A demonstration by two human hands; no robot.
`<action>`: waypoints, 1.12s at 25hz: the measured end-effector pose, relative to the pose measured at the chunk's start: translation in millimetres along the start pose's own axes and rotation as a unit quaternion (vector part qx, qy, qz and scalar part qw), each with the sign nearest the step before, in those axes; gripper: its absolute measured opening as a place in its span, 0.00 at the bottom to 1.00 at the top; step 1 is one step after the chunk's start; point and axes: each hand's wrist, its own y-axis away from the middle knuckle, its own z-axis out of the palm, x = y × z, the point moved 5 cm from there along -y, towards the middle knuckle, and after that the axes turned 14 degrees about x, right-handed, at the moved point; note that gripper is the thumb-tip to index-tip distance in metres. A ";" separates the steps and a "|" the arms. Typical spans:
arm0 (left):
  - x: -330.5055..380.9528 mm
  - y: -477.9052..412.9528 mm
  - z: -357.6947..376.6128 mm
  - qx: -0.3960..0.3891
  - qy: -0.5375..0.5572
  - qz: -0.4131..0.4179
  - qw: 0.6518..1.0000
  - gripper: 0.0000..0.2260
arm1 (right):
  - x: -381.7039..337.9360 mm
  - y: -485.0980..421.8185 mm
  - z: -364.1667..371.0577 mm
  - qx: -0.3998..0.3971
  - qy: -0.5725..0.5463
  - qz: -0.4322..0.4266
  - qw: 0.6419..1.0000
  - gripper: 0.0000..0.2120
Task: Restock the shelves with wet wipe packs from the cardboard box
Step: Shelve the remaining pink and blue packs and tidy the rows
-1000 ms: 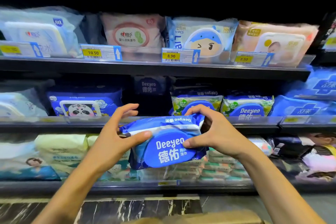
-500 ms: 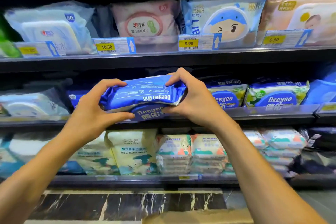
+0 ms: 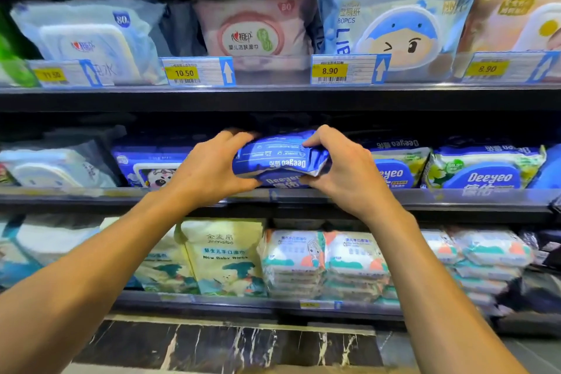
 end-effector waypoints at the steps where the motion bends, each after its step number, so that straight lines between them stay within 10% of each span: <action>1: 0.1 -0.5 4.4 -0.016 -0.025 0.012 0.999 0.36 | -1.3 2.1 4.5 0.001 0.004 -0.011 1.000 0.23; 10: -9.0 -31.5 20.9 -0.177 -0.108 0.034 0.978 0.36 | 13.7 4.8 41.4 -0.039 0.047 0.072 0.996 0.25; 16: -20.3 -67.5 50.8 -0.286 -0.108 0.021 0.952 0.38 | -5.1 28.4 25.4 -0.023 0.078 -0.027 0.996 0.25; 28: -14.5 -96.5 68.2 -0.243 -0.068 -0.043 0.967 0.30 | 25.6 24.3 -23.1 -0.012 0.048 0.003 0.999 0.15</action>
